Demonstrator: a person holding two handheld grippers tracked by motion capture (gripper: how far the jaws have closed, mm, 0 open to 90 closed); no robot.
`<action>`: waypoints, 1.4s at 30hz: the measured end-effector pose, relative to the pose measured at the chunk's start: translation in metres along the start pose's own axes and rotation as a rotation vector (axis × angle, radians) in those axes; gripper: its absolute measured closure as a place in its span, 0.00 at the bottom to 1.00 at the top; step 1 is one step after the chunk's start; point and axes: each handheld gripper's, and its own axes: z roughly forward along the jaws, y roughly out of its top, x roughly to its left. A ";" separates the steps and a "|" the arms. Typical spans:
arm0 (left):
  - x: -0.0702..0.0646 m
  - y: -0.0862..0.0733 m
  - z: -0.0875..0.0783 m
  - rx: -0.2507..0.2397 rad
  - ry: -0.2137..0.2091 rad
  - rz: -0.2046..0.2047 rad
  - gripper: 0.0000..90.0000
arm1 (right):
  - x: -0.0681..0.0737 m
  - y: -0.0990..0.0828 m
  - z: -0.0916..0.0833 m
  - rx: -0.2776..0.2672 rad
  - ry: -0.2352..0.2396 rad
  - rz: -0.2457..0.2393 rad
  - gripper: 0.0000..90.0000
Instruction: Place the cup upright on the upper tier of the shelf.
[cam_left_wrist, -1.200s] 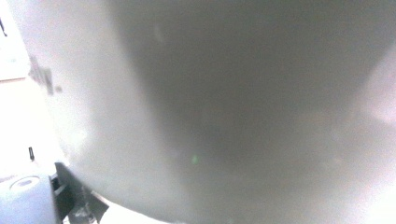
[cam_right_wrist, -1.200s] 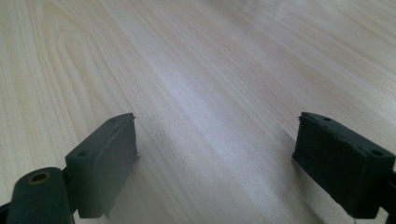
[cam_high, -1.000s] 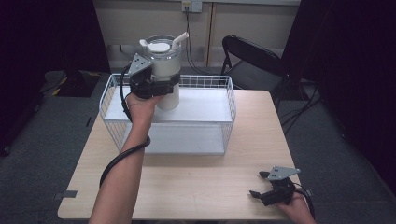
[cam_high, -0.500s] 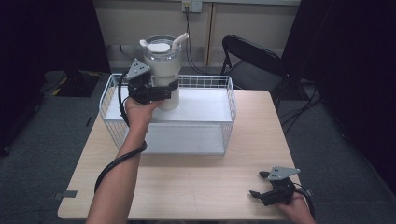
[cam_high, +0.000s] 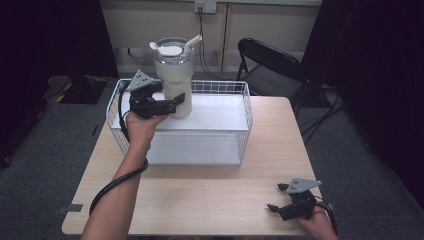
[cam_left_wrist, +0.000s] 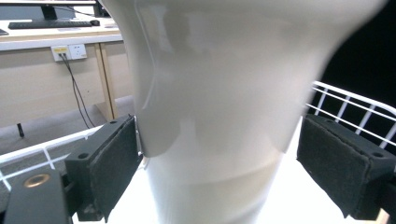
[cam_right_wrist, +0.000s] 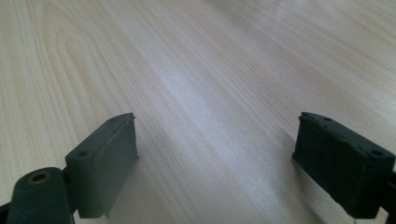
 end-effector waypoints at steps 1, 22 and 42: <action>-0.001 -0.001 -0.002 0.002 -0.002 0.000 0.13 | 0.000 0.000 0.000 0.000 0.000 0.000 0.14; -0.009 -0.029 -0.042 0.056 -0.054 0.020 0.16 | 0.000 0.000 0.000 0.002 0.001 0.001 0.14; -0.025 -0.053 -0.056 0.082 -0.112 0.049 0.17 | 0.000 0.000 0.000 0.002 0.000 0.001 0.14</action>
